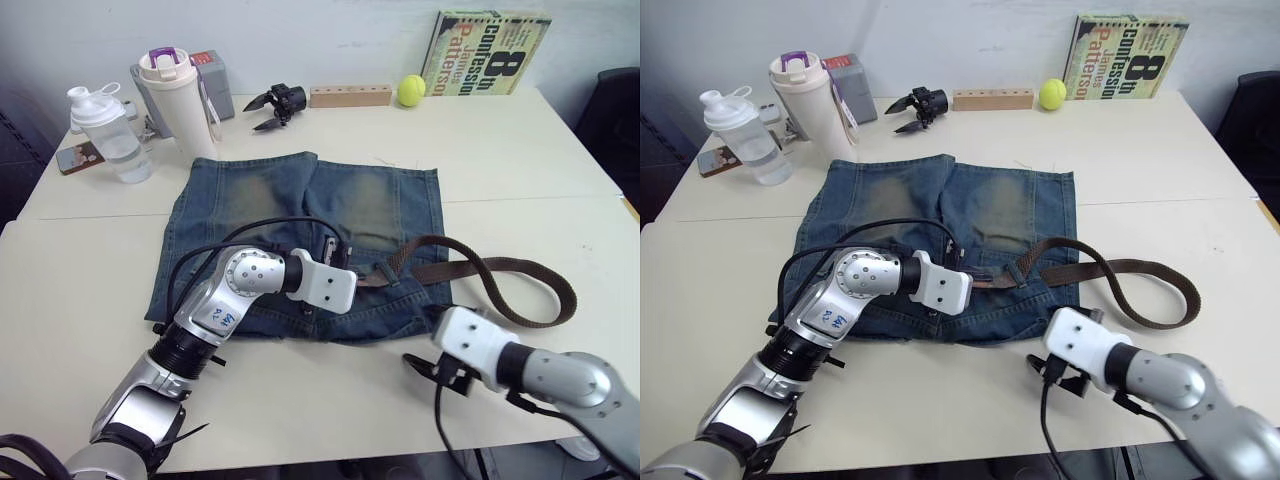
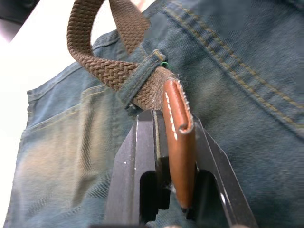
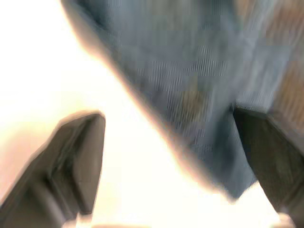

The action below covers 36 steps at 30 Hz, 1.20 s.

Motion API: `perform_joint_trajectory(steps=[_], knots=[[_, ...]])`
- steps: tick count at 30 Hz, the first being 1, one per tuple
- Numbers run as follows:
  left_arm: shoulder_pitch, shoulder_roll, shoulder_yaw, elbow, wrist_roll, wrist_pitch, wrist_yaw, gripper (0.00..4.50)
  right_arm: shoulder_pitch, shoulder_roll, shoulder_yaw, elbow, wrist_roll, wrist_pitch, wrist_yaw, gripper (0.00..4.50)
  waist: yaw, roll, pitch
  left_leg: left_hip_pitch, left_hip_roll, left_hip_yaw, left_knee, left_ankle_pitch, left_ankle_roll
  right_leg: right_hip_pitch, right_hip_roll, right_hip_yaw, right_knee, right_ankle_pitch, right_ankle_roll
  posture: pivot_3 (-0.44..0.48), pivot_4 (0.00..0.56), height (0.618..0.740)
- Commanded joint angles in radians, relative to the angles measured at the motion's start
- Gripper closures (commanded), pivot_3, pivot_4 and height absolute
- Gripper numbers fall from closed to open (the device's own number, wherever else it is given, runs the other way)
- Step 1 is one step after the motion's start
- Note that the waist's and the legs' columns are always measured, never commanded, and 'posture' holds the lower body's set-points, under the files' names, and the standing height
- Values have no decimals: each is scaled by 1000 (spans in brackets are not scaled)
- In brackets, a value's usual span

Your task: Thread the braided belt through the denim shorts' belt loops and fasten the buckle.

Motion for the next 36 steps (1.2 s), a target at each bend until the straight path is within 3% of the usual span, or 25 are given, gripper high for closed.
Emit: perform_joint_trajectory(steps=[1, 4, 7, 11, 13, 15, 21, 26, 32, 36], knots=[[10, -25, -22, -46, -9, 10, 5, 4500, -16, 8, 124, 134, -289, -194, -71, 30, 2, -1, -1, 0, 0, 0, 1, 0, 0, 0, 0, 0, 0, 0, 0, 0, 150, 657], [-3, -44, -21, -38, -7, 28, 11, 4500, -4, 30, 140, 204, -447, -320, -148, 30, 6, -3, -2, 0, 0, 0, 2, 0, 1, 1, 0, 0, 0, 0, 0, 0, 150, 657], [-9, -42, -12, -23, 1, 29, 17, 4500, 56, 54, 119, 232, -530, -405, -223, 782, 12, -3, -2, 0, 0, 0, 3, -1, 1, 1, -1, 0, 0, 0, 0, 0, 150, 657], [-10, -31, -9, -10, 14, 33, 22, 4500, 104, 90, 108, 262, -640, -503, -270, 2614, 26, -3, -2, -1, -1, 1, 5, -1, 1, 1, -1, 0, 2, 0, 0, 0, 150, 657], [-14, -30, -8, -2, 12, 29, 21, 4500, 107, 112, 113, 285, -665, -514, -254, 3783, 29, -3, -2, -1, -1, 2, 6, -1, 1, 0, -2, 1, 3, 0, 0, 0, 150, 657], [-23, -27, -13, 8, 9, 15, 11, 4500, 100, 137, 115, 302, -672, -515, -229, 4438, 29, -4, -3, -1, -1, 3, 7, -2, 2, 0, -2, 1, 4, 0, 0, 0, 150, 657], [-82, -39, -61, 43, 13, -57, -40, 4500, 52, 203, 99, 317, -689, -509, -179, 4438, 19, -6, -4, 0, 0, 2, 9, -2, 3, 0, -1, 1, 7, 0, -1, 0, 150, 657], [-132, -1, -65, 89, 114, -205, 41, 4500, 45, 236, 97, 338, -688, -515, -143, 4438, 8, -9, -6, 0, 0, 3, 10, -2, 3, 0, -1, 2, 8, 1, -1, 0, 150, 657], [-117, 117, 18, 48, 84, -248, 45, 4500, 36, 283, 77, 348, -675, -489, -119, 4438, 3, -9, -6, 1, 0, 3, 11, -2, 3, -2, -1, 2, 13, 1, -2, 0, 150, 657], [-41, 230, 102, -51, -28, -253, -8, 4500, 14, 321, 53, 379, -669, -452, -102, 4438, 2, -9, -6, 1, 2, 5, 11, -2, 3, -3, -1, 3, 15, 1, -4, 0, 150, 657]])
